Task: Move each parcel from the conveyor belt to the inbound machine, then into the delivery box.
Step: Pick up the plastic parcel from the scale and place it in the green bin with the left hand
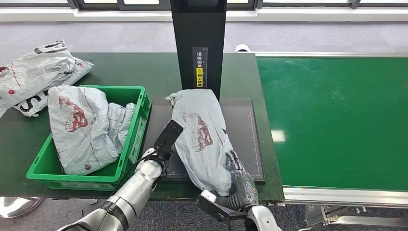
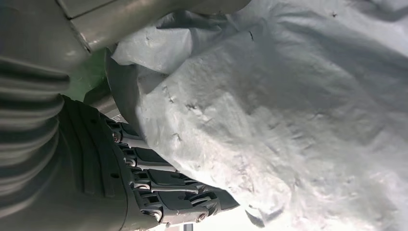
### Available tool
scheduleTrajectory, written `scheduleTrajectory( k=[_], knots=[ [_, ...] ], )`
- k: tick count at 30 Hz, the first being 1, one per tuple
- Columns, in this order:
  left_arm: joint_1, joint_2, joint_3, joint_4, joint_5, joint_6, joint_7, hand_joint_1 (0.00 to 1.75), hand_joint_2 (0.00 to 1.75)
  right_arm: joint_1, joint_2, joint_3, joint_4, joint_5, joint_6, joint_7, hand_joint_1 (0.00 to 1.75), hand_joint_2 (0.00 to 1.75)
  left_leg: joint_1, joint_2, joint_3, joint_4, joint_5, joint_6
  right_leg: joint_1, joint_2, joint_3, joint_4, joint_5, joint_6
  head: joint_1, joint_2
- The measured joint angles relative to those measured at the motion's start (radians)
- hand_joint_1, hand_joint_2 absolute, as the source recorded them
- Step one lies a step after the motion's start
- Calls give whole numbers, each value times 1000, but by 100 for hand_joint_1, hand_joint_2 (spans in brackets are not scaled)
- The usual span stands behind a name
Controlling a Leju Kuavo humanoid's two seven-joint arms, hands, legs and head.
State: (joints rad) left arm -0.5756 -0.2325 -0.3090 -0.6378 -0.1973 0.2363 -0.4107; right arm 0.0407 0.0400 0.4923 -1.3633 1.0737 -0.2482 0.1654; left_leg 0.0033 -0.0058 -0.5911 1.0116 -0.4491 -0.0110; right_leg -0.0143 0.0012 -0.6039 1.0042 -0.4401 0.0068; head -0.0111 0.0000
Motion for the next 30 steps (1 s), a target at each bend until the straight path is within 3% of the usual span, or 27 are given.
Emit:
scheduleTrajectory(
  k=[6,12,16,21,25,30],
  knots=[
    [-9,-10,30,-8,28,139,-37,0,175,4,5,-22,-16,20,3,1,0,175,0,0,0,0,0,0,0,0,0,0,0,0,0,0],
    [-33,-5,34,8,-147,335,41,0,175,10,18,-52,-28,11,-30,-17,0,175,0,0,0,0,0,0,0,0,0,0,0,0,0,0],
    [-47,5,31,25,-331,446,144,0,175,13,37,-88,-59,-59,-109,-94,0,175,0,0,0,0,0,0,0,0,0,0,0,0,0,0],
    [-38,8,79,-4,-551,459,174,0,175,20,57,-142,-105,-213,-206,-226,0,175,0,0,0,0,0,0,0,0,0,0,0,0,0,0],
    [-25,-10,210,-51,-643,457,103,0,175,23,63,-187,-138,-338,-268,-330,0,175,0,0,0,0,0,0,0,0,0,0,0,0,0,0],
    [-5,-39,300,-77,-368,360,-81,0,175,19,73,-230,-149,-463,-297,-420,0,175,0,0,0,0,0,0,0,0,0,0,0,0,0,0]
  ],
)
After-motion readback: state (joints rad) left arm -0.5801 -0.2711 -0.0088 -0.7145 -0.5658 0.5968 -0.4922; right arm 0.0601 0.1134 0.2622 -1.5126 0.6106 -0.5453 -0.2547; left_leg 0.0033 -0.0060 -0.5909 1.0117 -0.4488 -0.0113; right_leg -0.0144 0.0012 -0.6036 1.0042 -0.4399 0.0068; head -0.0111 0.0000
